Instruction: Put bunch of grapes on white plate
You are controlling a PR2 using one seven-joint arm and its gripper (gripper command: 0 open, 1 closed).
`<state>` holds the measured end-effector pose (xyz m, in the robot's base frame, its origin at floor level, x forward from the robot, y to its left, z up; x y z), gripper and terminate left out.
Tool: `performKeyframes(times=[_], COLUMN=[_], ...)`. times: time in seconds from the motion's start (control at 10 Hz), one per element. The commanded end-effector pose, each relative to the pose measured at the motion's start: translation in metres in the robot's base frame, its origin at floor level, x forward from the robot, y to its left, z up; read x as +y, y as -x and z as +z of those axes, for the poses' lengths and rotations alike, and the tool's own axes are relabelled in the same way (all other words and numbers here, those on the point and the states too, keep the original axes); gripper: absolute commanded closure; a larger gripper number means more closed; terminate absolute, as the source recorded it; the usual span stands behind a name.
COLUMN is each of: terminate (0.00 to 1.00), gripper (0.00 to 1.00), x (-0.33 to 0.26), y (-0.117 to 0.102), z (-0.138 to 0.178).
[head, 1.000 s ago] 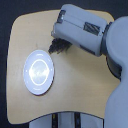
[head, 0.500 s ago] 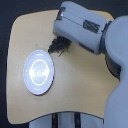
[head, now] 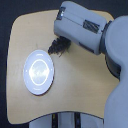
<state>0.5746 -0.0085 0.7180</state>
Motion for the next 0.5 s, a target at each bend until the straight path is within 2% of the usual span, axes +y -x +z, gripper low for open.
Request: performKeyframes(times=[0.0,0.4], terminate=[0.0,0.0], gripper=[1.0,1.0], x=[-0.0002,-0.0036], y=[-0.0089,-0.0093], z=[0.01,0.0133])
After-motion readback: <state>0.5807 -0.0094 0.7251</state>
